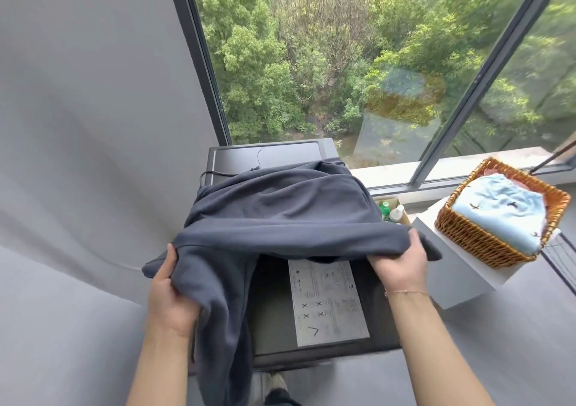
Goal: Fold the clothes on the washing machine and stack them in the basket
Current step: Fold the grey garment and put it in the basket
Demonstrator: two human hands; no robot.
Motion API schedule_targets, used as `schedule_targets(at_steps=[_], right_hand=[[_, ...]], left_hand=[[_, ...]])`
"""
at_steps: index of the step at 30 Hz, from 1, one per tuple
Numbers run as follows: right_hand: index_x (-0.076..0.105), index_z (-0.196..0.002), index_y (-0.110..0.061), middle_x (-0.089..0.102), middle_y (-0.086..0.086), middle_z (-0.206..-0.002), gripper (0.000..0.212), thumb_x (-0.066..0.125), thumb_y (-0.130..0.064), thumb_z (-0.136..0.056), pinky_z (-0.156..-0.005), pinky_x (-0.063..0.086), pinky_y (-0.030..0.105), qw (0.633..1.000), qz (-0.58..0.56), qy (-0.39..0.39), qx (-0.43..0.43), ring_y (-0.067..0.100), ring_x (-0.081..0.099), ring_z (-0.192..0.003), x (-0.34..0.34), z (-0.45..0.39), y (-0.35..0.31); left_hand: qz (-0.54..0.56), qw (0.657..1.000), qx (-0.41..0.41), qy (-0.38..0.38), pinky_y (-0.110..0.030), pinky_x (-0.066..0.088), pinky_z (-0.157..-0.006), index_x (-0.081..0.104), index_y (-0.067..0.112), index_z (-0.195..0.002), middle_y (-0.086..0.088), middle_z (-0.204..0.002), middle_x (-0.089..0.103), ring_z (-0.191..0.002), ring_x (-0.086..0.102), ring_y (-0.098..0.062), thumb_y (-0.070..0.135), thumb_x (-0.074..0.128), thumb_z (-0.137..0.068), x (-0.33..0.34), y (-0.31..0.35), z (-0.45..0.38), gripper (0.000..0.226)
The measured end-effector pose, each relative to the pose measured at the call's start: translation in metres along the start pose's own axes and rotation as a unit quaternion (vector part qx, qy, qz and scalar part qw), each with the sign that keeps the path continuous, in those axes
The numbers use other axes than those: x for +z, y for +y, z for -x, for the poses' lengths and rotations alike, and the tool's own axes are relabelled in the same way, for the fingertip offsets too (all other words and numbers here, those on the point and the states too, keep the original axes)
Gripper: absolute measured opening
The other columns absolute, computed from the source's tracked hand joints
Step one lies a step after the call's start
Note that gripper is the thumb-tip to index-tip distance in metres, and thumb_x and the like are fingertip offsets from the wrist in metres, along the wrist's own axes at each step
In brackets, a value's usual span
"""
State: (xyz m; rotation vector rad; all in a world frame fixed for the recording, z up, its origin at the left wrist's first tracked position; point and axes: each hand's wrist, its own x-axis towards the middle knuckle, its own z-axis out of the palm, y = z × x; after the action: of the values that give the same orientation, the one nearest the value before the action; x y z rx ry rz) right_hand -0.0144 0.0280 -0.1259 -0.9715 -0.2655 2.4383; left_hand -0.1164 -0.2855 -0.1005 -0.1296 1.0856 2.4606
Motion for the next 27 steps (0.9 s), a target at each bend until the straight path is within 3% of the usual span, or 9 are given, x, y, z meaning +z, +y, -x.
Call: schedule_targets(at_steps=[2,5,7,10,13,19,23,25,27], right_hand=[[0.052,-0.131,-0.011,0.063,0.011,-0.126,0.063,0.042,-0.06,-0.093,-0.1,0.048,0.042,0.982,0.161,0.049,-0.09,0.026,0.061,-0.114,0.021,-0.016,-0.003],[0.049,-0.133,-0.009,0.06,0.006,-0.121,0.068,0.038,-0.063,-0.094,-0.097,0.05,0.043,0.935,0.294,0.133,-0.146,0.025,0.061,-0.107,0.037,-0.029,0.009],[0.048,-0.132,-0.005,0.059,0.01,-0.112,0.042,0.043,-0.034,-0.102,-0.084,0.054,0.039,0.952,0.255,0.142,-0.093,0.024,0.061,-0.094,0.029,-0.037,0.022],[0.047,-0.114,-0.008,0.059,0.007,-0.088,0.016,0.038,-0.008,-0.102,-0.066,0.05,0.028,0.969,0.217,0.117,-0.025,0.017,0.055,-0.078,0.019,-0.044,0.048],[0.052,-0.1,-0.006,0.069,0.003,-0.074,0.019,0.033,-0.005,-0.103,-0.059,0.053,0.025,0.987,0.118,0.079,-0.07,0.015,0.055,-0.079,0.048,-0.052,0.056],[0.057,-0.103,-0.001,0.072,0.004,-0.068,0.016,0.042,-0.009,-0.102,-0.054,0.056,0.022,0.986,0.072,-0.108,-0.1,0.012,0.07,-0.062,0.194,-0.084,-0.009],[0.058,-0.12,-0.002,0.072,0.007,-0.096,0.025,0.049,-0.014,-0.1,-0.067,0.058,0.028,0.959,0.065,-0.211,-0.179,0.016,0.071,-0.083,0.267,-0.063,-0.04],[0.055,-0.13,-0.004,0.067,0.009,-0.116,0.034,0.053,-0.016,-0.098,-0.075,0.058,0.032,0.95,0.047,-0.222,-0.216,0.021,0.068,-0.1,0.263,-0.052,-0.049],[0.054,-0.132,-0.008,0.065,0.008,-0.124,0.039,0.059,-0.018,-0.095,-0.076,0.056,0.029,0.949,0.047,-0.195,-0.244,0.023,0.065,-0.11,0.241,-0.045,-0.052]], left_hand=[[0.022,0.994,0.08,-0.073,-0.026,-0.006,-0.119,0.03,0.0,-0.146,-0.016,-0.155,0.028,-0.147,0.015,-0.019,0.049,-0.017,-0.094,-0.011,0.014,-0.019,0.086],[-0.043,0.997,0.05,0.027,-0.026,0.024,-0.115,0.052,-0.003,-0.132,-0.018,-0.14,0.051,-0.137,0.039,-0.021,0.041,0.004,-0.103,-0.002,0.016,-0.036,0.072],[0.046,0.997,-0.049,0.047,-0.019,0.052,-0.086,0.077,0.008,-0.084,-0.003,-0.092,0.073,-0.094,0.069,-0.012,0.033,0.035,-0.101,-0.001,0.015,-0.05,0.052],[-0.058,0.99,0.035,0.125,-0.002,0.04,-0.052,0.05,0.015,-0.039,0.016,-0.037,0.043,-0.041,0.048,0.006,0.018,0.039,-0.1,0.021,0.016,-0.051,0.062],[-0.036,0.989,0.062,0.131,-0.004,0.04,-0.047,0.049,0.015,-0.026,0.015,-0.035,0.044,-0.037,0.048,0.004,0.022,0.029,-0.105,0.045,0.022,-0.064,0.082],[0.058,0.989,0.125,0.05,-0.02,0.056,-0.067,0.077,0.012,-0.069,-0.003,-0.08,0.074,-0.078,0.072,-0.013,0.029,0.037,-0.102,0.075,0.088,-0.126,0.055],[0.103,0.977,0.18,-0.056,-0.033,0.055,-0.087,0.071,-0.004,-0.097,-0.018,-0.101,0.071,-0.1,0.068,-0.028,0.023,0.052,-0.093,0.128,0.142,-0.136,0.034],[0.078,0.976,0.2,-0.039,-0.039,0.046,-0.102,0.064,-0.013,-0.11,-0.027,-0.114,0.065,-0.114,0.061,-0.035,0.024,0.032,-0.103,0.133,0.146,-0.126,0.049],[0.032,0.977,0.211,-0.015,-0.034,0.05,-0.096,0.072,-0.004,-0.1,-0.02,-0.106,0.071,-0.107,0.065,-0.029,0.023,0.028,-0.104,0.136,0.144,-0.11,0.052]])
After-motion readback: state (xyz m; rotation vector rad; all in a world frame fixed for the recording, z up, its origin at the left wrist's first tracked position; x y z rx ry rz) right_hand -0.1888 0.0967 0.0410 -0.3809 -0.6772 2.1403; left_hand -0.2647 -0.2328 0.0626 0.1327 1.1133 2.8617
